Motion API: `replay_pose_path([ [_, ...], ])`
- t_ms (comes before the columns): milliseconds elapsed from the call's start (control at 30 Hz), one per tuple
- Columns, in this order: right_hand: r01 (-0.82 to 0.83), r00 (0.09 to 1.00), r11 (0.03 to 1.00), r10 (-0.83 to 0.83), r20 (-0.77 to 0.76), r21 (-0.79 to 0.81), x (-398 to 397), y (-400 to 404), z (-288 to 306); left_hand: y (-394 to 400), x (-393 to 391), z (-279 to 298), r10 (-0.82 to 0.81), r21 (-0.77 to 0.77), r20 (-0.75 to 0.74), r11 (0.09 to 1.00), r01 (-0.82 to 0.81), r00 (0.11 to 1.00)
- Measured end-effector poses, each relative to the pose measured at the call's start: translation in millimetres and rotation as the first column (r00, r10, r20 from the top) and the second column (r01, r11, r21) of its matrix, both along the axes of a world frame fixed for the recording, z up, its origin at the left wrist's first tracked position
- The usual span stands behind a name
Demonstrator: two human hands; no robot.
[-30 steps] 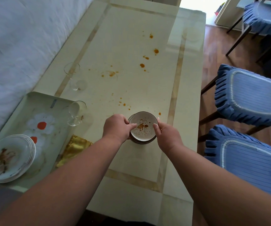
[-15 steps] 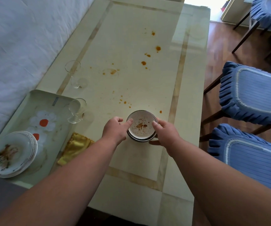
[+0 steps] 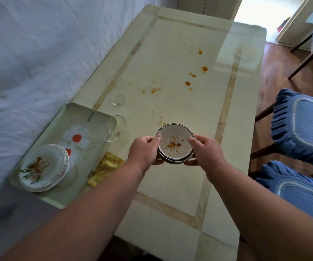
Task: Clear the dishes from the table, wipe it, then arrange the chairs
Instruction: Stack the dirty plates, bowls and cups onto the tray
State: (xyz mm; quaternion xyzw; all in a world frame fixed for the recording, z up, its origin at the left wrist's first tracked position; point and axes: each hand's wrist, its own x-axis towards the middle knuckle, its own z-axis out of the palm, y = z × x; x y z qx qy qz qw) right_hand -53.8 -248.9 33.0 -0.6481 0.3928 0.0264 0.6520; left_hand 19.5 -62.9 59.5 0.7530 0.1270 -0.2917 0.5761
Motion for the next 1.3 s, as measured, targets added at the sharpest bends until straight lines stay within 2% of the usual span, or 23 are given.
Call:
replay_pose_path([
  [300, -0.122, 0.983, 0.992, 0.123, 0.136, -0.018, 76, 80, 77, 87, 55, 67, 0.119, -0.013, 0.118, 0.993, -0.118, 0.986],
  [567, -0.328, 0.935, 0.943, 0.333, 0.121, -0.060, 159, 188, 86, 196, 118, 69, 0.279, 0.041, 0.172, 0.956, -0.290, 0.945],
  [700, -0.390, 0.917, 0.920, 0.392, 0.068, -0.043, 193, 238, 76, 235, 139, 56, 0.292, 0.123, 0.189, 0.940, -0.318, 0.938],
  [800, -0.404, 0.915, 0.915, 0.404, 0.016, -0.010, 211, 269, 59, 257, 159, 41, 0.344, 0.120, 0.179, 0.922, -0.367, 0.922],
  [900, -0.391, 0.919, 0.920, 0.392, -0.034, 0.030, 226, 290, 41, 275, 178, 21, 0.398, 0.070, 0.102, 0.911, -0.406, 0.912],
  [1200, -0.339, 0.916, 0.908, 0.378, -0.134, 0.245, 247, 324, 18, 316, 222, -63, 0.399, 0.153, -0.007, 0.906, -0.394, 0.917],
  [1300, -0.340, 0.911, 0.901, 0.387, -0.146, 0.269, 252, 325, 10, 322, 230, -78, 0.388, 0.195, -0.024, 0.906, -0.377, 0.921],
])
